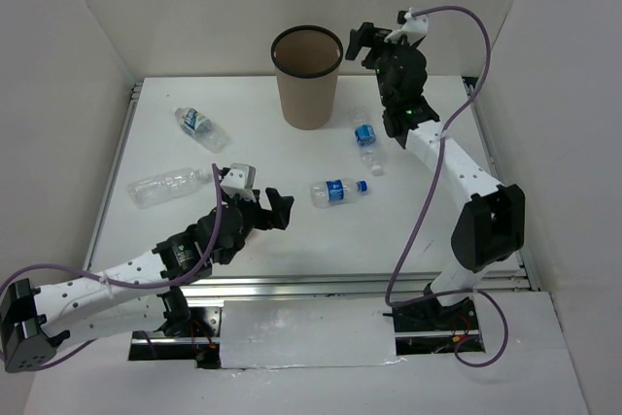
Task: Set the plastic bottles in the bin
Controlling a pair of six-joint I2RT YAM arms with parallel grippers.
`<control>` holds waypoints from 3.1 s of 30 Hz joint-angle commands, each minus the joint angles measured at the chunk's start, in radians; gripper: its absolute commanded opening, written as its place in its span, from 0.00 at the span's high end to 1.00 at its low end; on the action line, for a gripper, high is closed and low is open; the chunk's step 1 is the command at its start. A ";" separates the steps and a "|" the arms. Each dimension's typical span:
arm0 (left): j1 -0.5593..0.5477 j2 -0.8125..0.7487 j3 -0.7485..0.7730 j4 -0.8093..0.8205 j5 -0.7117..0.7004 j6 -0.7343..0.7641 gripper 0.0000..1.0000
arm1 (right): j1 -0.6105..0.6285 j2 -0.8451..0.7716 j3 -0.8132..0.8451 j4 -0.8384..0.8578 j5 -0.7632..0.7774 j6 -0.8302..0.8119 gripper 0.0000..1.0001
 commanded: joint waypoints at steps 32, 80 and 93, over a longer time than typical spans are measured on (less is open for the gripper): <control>-0.006 0.025 0.033 0.010 -0.071 0.044 0.01 | -0.146 0.494 0.271 -0.943 -0.181 0.067 0.01; -0.006 0.019 0.037 0.004 -0.033 0.013 0.01 | -0.144 -0.271 0.051 -0.272 -0.469 0.090 0.93; -0.005 -0.079 -0.015 0.038 0.005 -0.008 0.01 | -0.140 0.115 0.309 0.208 -0.685 0.321 0.87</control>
